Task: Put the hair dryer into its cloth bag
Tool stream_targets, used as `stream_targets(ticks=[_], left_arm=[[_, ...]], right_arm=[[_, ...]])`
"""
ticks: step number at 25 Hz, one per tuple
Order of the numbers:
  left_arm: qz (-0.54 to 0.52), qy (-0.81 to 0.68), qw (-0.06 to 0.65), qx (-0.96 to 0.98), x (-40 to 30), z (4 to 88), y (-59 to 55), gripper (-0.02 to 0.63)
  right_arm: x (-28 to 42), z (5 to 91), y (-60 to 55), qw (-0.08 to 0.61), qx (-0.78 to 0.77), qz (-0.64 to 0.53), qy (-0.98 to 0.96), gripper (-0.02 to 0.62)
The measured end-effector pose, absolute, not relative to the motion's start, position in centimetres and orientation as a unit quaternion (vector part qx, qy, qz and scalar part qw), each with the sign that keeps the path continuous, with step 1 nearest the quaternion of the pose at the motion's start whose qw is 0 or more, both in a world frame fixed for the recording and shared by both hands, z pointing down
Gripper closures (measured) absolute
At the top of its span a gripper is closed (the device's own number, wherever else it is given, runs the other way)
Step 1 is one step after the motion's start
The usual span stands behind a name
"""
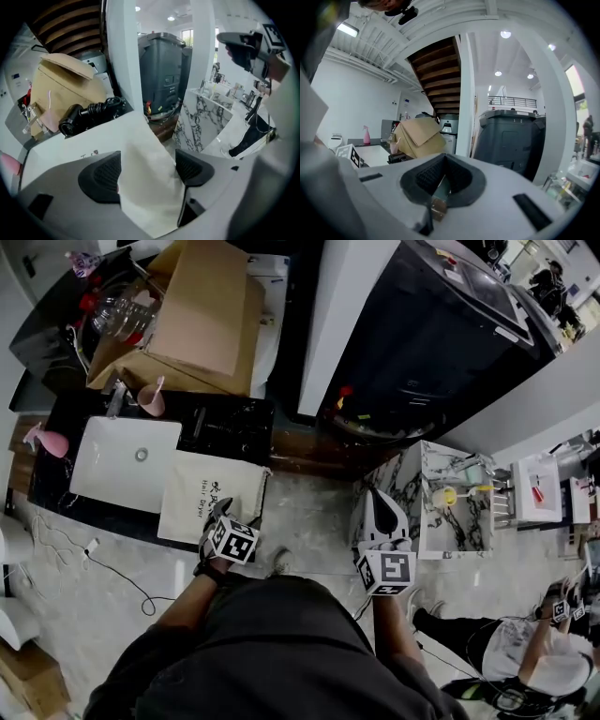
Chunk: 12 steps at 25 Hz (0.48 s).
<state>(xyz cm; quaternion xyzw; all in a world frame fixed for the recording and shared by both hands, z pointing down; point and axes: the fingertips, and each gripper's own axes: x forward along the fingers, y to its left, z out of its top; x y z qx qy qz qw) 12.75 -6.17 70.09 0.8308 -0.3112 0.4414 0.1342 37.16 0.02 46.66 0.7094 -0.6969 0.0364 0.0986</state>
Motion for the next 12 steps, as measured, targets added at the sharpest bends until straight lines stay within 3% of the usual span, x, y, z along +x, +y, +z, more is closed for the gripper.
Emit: stream_targets(ticks=[2, 8, 10, 12], left_arm=[[0.457, -0.305, 0.142, 0.824, 12.7, 71.1, -6.0, 0.256], [0.452, -0.308, 0.168, 0.820, 11.8, 71.4, -6.6, 0.437], [0.436, -0.315, 0.185, 0.823, 11.1, 70.6, -7.1, 0.546], [0.409, -0.317, 0.217, 0.828, 10.3, 69.4, -7.6, 0.572]], right_arm=[[38.2, 46.9, 0.3, 0.095, 0.715, 0.039, -0.691, 0.595], [38.9, 47.9, 0.2, 0.094, 0.716, 0.049, -0.690, 0.595], [38.9, 48.1, -0.1, 0.094, 0.715, 0.049, -0.691, 0.594], [38.9, 48.2, -0.5, 0.096, 0.713, 0.050, -0.693, 0.595]])
